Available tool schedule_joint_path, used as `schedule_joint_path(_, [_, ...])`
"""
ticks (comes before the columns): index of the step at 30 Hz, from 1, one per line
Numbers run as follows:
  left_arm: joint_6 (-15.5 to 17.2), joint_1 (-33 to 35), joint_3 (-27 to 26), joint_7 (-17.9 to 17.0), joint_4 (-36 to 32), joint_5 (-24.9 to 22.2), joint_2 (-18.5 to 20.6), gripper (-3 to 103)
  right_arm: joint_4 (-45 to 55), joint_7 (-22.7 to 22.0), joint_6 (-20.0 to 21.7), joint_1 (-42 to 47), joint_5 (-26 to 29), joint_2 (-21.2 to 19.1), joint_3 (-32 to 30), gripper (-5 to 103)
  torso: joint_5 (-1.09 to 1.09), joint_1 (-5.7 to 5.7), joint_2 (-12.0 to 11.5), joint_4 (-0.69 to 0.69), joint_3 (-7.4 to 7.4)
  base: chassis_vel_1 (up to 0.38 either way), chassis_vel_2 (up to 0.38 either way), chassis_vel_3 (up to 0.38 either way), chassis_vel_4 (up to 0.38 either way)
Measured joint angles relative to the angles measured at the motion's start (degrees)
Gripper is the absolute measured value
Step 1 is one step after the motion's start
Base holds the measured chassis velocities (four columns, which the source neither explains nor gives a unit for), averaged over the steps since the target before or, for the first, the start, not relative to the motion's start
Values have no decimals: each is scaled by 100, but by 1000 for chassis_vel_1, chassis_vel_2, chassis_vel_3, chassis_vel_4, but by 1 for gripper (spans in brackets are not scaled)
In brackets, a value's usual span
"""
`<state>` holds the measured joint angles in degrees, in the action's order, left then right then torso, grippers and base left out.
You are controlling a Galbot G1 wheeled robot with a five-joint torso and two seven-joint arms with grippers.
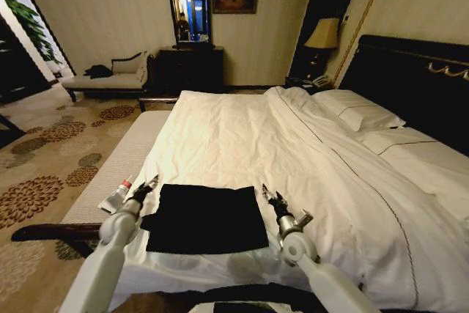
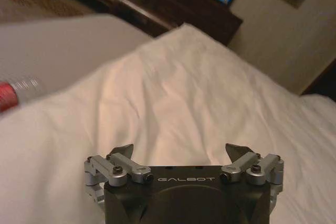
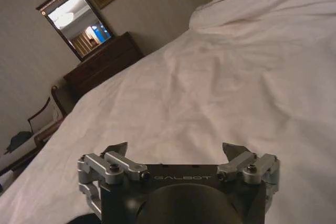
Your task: Fold the clothes on the bed.
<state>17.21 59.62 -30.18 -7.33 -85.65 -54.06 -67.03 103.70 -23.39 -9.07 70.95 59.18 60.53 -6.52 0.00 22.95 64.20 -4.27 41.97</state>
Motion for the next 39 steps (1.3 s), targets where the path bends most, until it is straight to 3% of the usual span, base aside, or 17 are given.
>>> schedule_joint_path(6, [47, -282, 385, 238, 521, 180, -140, 100, -118, -2, 0, -122, -6, 66, 8, 100, -1, 1, 0, 2, 0, 0, 0, 0, 0])
schedule_joint_path(17, [38, -337, 396, 209, 702, 123, -296, 100, -153, -14, 7, -166, -6, 133, -3, 100, 0, -1, 0, 2, -1, 0, 0, 0, 0])
schedule_joint_path(19, [27, -331, 384, 221, 710, 123, -296, 96, -178, -24, 9, -187, -6, 145, -4, 100, 0, -2, 0, 2, -1, 0, 0, 0, 0])
schedule_joint_path(23, [-4, -321, 345, 249, 717, 92, -290, 75, -423, -59, 18, -367, 29, 211, -9, 100, -1, -2, 0, 2, -1, 0, 0, 0, 0])
schedule_joint_path(24, [-4, -321, 345, 249, 717, 92, -290, 75, -423, -59, 18, -367, 29, 211, -9, 100, -1, -2, 0, 2, -1, 0, 0, 0, 0])
schedule_joint_path(27, [-9, -325, 327, 255, 717, 36, -292, 59, -634, -70, 30, -496, 64, 285, -12, 100, 0, -1, 1, 2, -1, 0, 0, 0, 0])
schedule_joint_path(29, [-9, -324, 324, 255, 717, 27, -294, 59, -668, -72, 34, -515, 65, 301, -11, 100, 0, -1, 1, 2, -1, 0, 0, 0, 0])
schedule_joint_path(31, [-10, -319, 319, 256, 717, 18, -296, 47, -693, -72, 39, -530, 65, 313, -10, 100, 0, -1, 1, 1, -1, 0, 0, 0, 0])
schedule_joint_path(32, [-11, -308, 311, 257, 717, 6, -299, 47, -710, -72, 43, -534, 65, 314, -10, 100, -1, -1, 1, 1, -1, 0, 0, 0, 0])
schedule_joint_path(34, [-11, -283, 293, 259, 713, -11, -302, 31, -753, -72, 46, -548, 62, 310, -15, 100, -1, -1, 1, 1, -1, 0, 0, 0, 0])
schedule_joint_path(38, [-13, -254, 256, 263, 686, -41, -296, 26, -864, -64, 47, -594, 62, 305, -32, 100, -1, -1, 1, 1, -1, 0, 0, 0, 0])
schedule_joint_path(39, [-16, -240, 227, 265, 657, -70, -283, 15, -934, -45, 47, -629, 60, 309, -35, 100, -1, -1, 1, 1, -1, 0, 0, 0, 0])
